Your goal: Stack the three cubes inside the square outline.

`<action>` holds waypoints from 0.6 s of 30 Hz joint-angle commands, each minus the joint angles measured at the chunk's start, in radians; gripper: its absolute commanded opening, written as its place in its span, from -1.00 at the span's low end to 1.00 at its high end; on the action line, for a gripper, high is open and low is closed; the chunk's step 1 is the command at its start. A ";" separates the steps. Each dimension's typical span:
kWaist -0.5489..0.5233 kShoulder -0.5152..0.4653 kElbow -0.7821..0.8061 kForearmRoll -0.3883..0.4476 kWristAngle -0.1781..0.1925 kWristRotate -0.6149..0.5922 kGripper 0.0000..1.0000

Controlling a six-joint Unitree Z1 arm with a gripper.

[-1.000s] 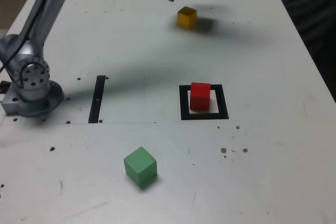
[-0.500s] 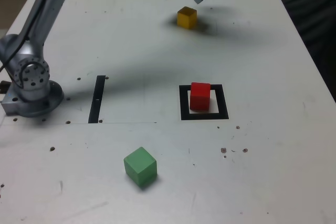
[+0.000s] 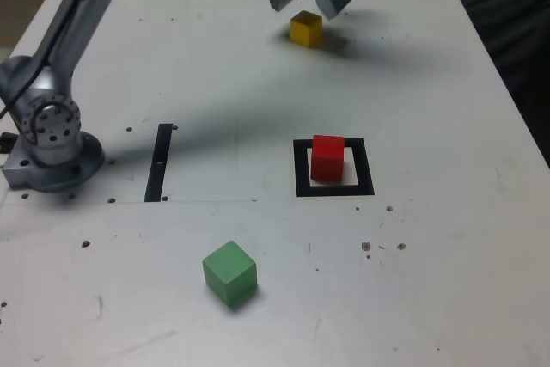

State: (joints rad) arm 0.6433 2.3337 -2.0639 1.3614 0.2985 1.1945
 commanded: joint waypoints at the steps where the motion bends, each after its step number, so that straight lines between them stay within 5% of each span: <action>1: -0.004 0.011 0.007 -0.003 0.007 -0.008 0.95; 12: -0.022 0.028 0.035 -0.014 0.034 -0.053 0.80; 18: -0.028 0.036 0.029 0.002 0.045 -0.077 0.55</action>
State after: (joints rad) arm 0.6185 2.3614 -2.0299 1.3577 0.3369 1.1245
